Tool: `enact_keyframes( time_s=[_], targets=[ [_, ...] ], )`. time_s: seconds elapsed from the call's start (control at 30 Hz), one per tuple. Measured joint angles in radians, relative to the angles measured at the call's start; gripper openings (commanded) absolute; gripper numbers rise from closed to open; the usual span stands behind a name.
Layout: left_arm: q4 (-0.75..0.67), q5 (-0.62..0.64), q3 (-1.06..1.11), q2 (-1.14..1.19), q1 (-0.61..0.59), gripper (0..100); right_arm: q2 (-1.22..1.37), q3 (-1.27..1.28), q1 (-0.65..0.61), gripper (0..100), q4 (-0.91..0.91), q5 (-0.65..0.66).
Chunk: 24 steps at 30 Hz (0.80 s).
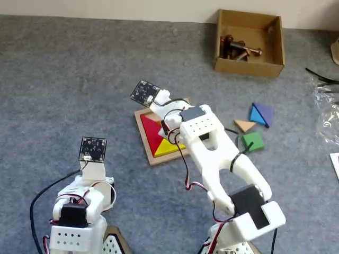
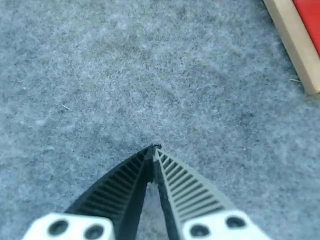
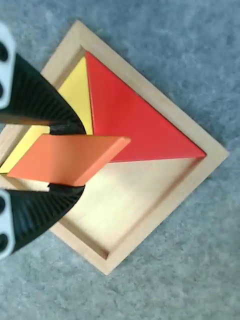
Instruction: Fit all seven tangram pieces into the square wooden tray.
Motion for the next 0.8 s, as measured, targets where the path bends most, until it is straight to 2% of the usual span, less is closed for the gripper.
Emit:
enact_keyframes(
  time_s=[0.27,0.6,0.8],
  targets=[
    [0.000,0.000,0.000,0.000,0.000,1,0.005,0.000,0.011,2.9,-0.018,-0.003],
    [0.000,0.000,0.000,0.000,0.000,1,0.009,0.000,0.052,2.9,-0.180,-0.003],
    [0.000,0.000,0.000,0.000,0.000,1,0.140,0.000,0.052,2.9,-0.195,-0.003]
  ],
)
